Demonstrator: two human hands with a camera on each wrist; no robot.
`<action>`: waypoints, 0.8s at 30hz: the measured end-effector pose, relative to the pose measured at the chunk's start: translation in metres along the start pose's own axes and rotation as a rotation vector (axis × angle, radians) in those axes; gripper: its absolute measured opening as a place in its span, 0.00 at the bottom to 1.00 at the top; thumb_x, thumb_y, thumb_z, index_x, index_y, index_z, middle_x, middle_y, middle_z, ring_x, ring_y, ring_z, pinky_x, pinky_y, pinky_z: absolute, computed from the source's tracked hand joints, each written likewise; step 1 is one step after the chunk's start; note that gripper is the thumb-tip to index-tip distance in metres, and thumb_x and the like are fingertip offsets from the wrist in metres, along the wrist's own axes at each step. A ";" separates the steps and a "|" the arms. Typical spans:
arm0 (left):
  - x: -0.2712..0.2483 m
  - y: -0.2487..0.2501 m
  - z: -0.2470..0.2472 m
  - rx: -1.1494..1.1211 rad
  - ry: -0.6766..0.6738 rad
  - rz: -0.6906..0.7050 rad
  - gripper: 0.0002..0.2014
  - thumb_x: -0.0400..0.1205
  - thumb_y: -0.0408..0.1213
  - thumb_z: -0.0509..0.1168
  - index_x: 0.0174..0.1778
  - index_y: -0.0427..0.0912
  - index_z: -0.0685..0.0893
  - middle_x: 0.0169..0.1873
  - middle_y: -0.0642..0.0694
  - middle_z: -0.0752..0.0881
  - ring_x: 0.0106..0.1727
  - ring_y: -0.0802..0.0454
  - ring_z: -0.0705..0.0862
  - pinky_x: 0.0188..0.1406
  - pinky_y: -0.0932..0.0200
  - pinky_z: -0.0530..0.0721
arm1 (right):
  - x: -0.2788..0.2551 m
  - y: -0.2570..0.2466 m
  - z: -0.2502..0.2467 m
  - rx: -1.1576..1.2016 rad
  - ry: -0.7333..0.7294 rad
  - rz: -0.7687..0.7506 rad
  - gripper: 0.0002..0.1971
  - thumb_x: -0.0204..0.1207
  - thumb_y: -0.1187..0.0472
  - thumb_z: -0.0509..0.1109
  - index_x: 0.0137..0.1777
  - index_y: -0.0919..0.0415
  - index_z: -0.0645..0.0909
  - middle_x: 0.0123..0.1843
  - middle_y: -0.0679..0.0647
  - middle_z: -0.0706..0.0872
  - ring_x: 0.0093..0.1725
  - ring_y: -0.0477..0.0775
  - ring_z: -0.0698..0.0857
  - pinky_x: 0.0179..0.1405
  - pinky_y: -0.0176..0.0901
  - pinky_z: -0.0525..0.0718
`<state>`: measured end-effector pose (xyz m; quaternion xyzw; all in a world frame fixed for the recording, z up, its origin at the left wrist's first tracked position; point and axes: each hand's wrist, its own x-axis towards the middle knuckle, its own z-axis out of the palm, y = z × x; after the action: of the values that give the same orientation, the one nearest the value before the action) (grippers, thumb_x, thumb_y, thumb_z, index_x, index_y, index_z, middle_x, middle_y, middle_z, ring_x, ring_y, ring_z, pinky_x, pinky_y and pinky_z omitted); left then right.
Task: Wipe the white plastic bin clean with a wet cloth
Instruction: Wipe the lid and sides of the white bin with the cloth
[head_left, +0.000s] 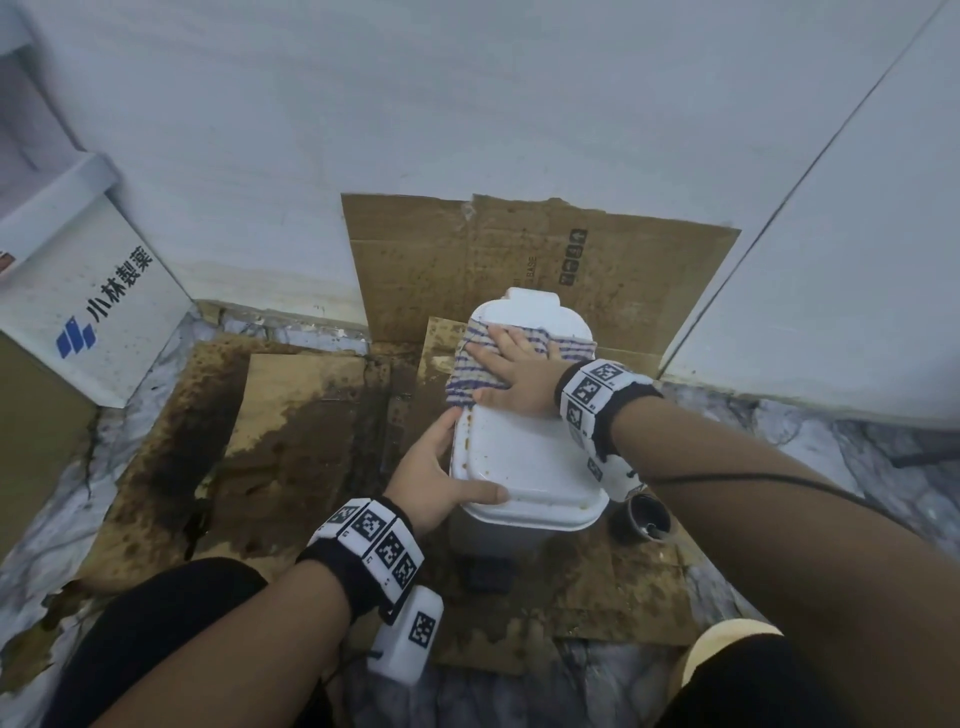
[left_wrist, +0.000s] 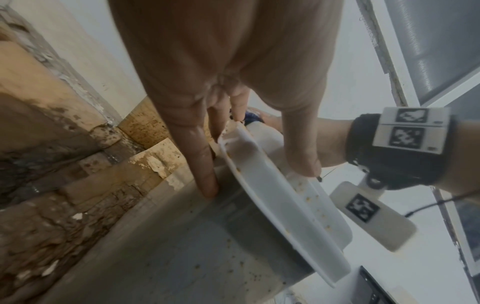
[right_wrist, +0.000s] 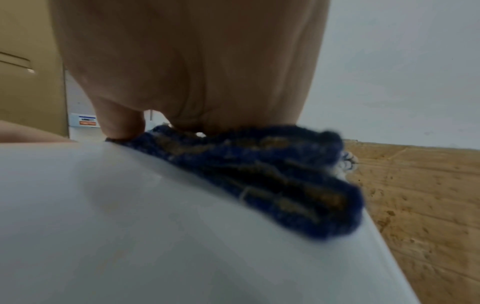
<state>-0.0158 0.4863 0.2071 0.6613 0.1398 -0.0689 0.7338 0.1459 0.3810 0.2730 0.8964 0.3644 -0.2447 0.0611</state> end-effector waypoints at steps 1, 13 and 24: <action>-0.001 0.000 0.001 -0.002 0.001 0.012 0.49 0.55 0.36 0.87 0.73 0.57 0.75 0.65 0.57 0.86 0.68 0.54 0.83 0.68 0.42 0.82 | -0.005 -0.002 0.004 0.002 -0.006 -0.005 0.35 0.84 0.35 0.50 0.86 0.40 0.40 0.87 0.50 0.32 0.86 0.57 0.34 0.79 0.72 0.36; -0.019 0.001 0.001 -0.053 -0.050 0.085 0.48 0.57 0.27 0.84 0.73 0.48 0.73 0.62 0.46 0.87 0.63 0.50 0.86 0.55 0.56 0.87 | -0.073 -0.022 0.050 0.035 -0.036 -0.100 0.37 0.83 0.36 0.52 0.85 0.40 0.36 0.86 0.49 0.29 0.85 0.57 0.31 0.80 0.70 0.34; -0.022 0.006 0.008 -0.107 -0.094 -0.005 0.43 0.61 0.47 0.84 0.73 0.62 0.74 0.63 0.54 0.86 0.65 0.47 0.85 0.56 0.41 0.88 | -0.129 -0.011 0.086 0.290 0.141 -0.197 0.28 0.85 0.64 0.62 0.83 0.43 0.62 0.88 0.50 0.52 0.87 0.54 0.48 0.85 0.57 0.44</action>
<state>-0.0338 0.4776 0.2203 0.6168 0.1105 -0.0941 0.7736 0.0251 0.2840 0.2612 0.8707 0.4149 -0.2360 -0.1186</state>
